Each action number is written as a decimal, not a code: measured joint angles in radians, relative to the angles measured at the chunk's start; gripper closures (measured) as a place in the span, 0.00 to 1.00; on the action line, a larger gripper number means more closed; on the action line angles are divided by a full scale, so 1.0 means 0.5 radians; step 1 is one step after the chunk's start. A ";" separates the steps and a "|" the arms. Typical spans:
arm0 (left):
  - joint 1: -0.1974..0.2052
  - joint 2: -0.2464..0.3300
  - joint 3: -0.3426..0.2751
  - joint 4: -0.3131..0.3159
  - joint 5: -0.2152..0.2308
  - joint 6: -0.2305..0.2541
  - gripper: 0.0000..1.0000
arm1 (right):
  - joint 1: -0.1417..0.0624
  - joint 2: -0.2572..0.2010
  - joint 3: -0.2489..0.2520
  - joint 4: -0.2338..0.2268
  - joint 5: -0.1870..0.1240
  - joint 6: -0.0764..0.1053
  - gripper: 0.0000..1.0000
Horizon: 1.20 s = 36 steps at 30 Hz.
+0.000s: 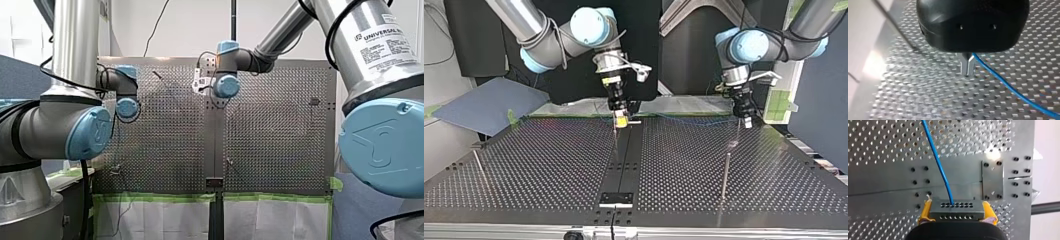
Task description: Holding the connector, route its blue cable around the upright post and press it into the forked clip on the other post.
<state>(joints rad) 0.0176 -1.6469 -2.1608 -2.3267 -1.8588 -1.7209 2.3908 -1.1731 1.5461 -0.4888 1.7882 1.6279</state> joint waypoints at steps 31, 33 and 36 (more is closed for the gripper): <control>-0.006 0.551 0.483 -0.550 0.081 -0.042 1.00 | -0.055 0.004 -0.340 0.160 -0.181 0.007 1.00; -0.004 0.575 0.501 -0.589 0.102 -0.042 1.00 | -0.056 0.008 -0.353 0.156 -0.203 0.007 1.00; -0.007 0.561 0.519 -0.643 0.140 -0.040 1.00 | -0.059 0.028 -0.382 0.161 -0.220 0.007 1.00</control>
<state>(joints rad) 0.0140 -1.3663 -1.9012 -2.6481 -1.7886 -1.7410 2.3615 -1.1591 1.3551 -0.4084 1.6780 1.6315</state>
